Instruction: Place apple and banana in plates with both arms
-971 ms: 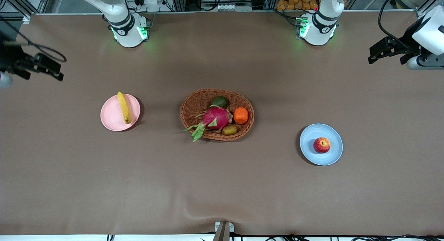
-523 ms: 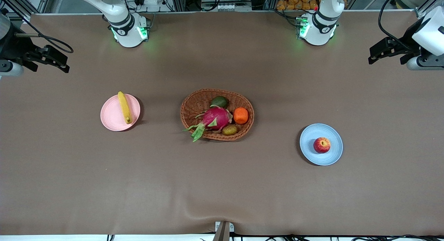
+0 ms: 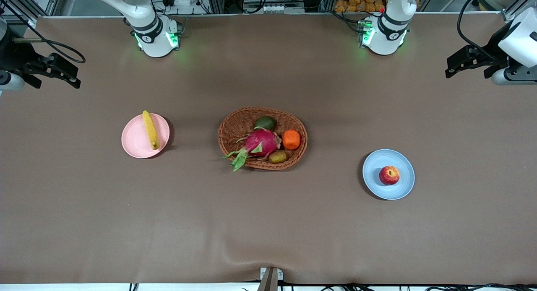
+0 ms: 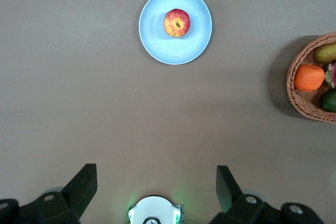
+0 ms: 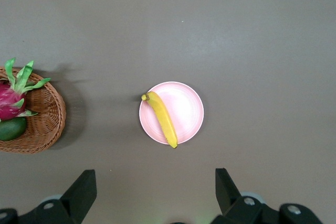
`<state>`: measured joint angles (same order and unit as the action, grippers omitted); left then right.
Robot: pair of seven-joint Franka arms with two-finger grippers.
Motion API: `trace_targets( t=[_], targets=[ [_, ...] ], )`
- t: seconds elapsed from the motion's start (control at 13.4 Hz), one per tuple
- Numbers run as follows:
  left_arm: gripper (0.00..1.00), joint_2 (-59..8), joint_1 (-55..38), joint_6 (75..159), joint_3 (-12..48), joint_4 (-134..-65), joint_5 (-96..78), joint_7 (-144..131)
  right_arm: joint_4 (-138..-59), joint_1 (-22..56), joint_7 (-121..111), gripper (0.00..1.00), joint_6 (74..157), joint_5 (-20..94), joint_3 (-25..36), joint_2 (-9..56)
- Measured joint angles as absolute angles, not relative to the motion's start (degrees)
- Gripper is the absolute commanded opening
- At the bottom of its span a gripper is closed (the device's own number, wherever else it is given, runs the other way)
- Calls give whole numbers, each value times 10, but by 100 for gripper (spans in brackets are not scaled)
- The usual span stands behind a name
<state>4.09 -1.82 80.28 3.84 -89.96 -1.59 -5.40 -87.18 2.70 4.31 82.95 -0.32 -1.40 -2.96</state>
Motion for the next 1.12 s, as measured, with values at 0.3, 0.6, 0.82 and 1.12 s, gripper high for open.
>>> trace_targets(
  t=[0.3, 0.6, 0.82, 1.12],
  targets=[
    [100, 35, -13, 809, 37, -896, -16, -54, -872, 27, 43, 100, 829, -3, -14, -28],
    [100, 35, -13, 809, 37, -890, -16, -54, -872, 27, 43, 100, 829, -3, -14, -27],
    [100, 34, -13, 809, 37, -890, -16, -54, -872, 27, 43, 100, 829, -3, -14, -27],
    [100, 34, -13, 809, 37, -890, -16, -54, -872, 27, 43, 100, 829, -3, -14, -27]
  ],
)
